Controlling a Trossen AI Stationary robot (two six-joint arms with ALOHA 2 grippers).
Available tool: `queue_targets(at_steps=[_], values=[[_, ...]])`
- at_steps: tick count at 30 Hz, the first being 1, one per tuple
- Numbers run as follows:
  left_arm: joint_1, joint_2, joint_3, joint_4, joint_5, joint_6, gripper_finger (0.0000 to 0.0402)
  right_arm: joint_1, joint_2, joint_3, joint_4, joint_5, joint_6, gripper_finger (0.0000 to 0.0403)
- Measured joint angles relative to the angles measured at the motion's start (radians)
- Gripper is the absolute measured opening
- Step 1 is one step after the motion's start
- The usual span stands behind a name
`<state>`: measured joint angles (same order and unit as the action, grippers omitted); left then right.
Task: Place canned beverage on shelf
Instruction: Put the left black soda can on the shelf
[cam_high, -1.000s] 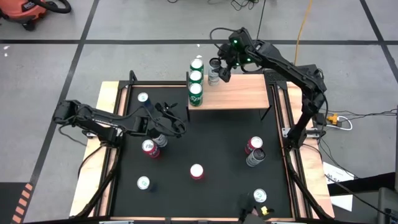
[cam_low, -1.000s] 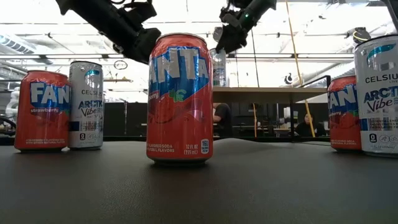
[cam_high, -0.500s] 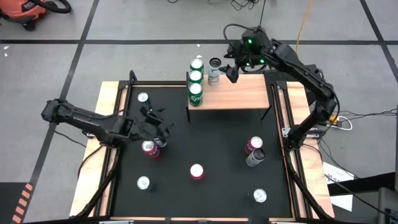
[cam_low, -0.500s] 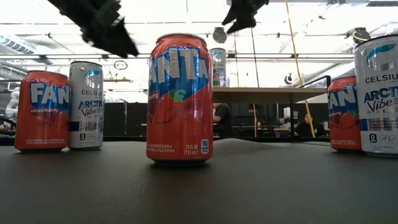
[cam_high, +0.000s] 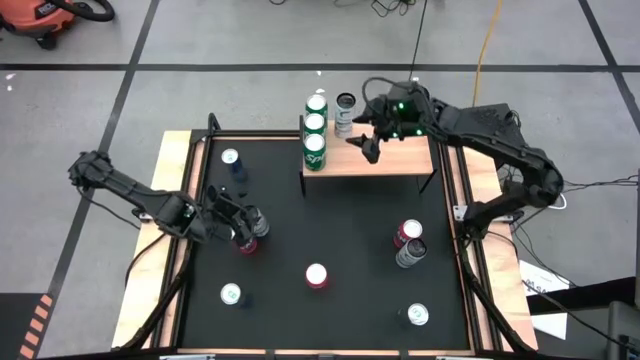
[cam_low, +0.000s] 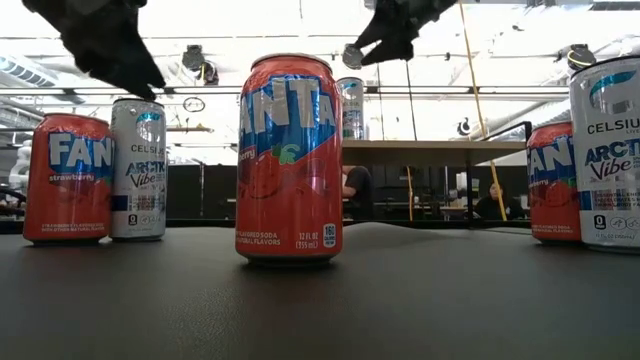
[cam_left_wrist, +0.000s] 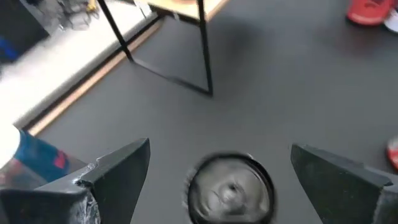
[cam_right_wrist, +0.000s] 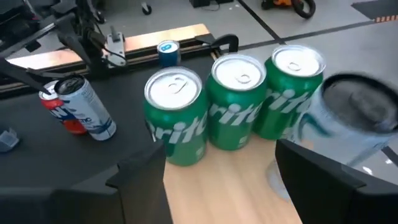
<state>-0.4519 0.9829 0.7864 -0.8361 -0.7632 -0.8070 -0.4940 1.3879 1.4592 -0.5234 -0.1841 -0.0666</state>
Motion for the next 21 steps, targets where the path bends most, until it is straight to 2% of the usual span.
queue_targets(at_steps=[6, 13, 18, 21], values=[[-0.067, 0.017, -0.002, -0.011, 0.006, -0.078, 0.0391, 0.032, -0.091, -0.16, 0.138, 0.0, 0.047, 0.0289], [-0.074, 0.066, -0.053, -0.044, -0.027, -0.172, 0.0391, 0.097, -0.172, -0.261, 0.226, 0.007, 0.091, 0.0289], [-0.062, 0.09, -0.085, -0.038, -0.04, -0.21, 0.039, 0.164, -0.206, -0.293, 0.228, 0.084, 0.108, 0.0289], [-0.063, 0.102, -0.085, -0.03, -0.051, -0.209, 0.0373, 0.209, -0.214, -0.296, 0.228, 0.127, 0.108, 0.0289]])
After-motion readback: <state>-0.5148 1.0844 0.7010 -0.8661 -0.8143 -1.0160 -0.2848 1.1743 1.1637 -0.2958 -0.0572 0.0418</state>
